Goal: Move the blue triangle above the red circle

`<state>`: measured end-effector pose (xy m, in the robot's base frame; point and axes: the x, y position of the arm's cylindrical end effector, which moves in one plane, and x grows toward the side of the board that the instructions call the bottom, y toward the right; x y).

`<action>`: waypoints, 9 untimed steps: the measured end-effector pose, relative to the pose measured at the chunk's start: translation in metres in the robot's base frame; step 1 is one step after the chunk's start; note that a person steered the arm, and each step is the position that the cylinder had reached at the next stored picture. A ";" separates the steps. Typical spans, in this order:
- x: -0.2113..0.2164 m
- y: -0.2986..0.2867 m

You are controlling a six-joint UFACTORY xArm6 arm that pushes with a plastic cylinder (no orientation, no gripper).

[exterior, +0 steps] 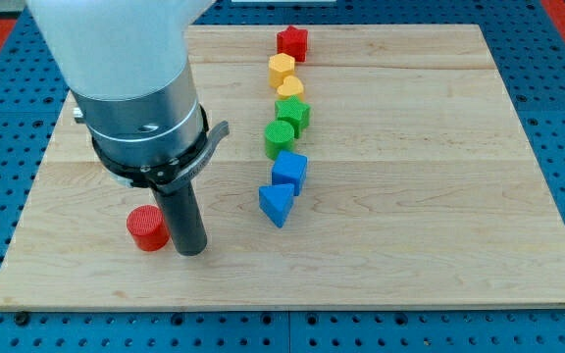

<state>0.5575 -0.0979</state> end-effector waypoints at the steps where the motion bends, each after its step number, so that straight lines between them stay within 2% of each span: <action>1: -0.001 0.000; 3: -0.001 0.023; 4: 0.005 0.085; 6: -0.018 0.119; 7: -0.036 0.071; 8: -0.042 0.056; 9: -0.050 0.101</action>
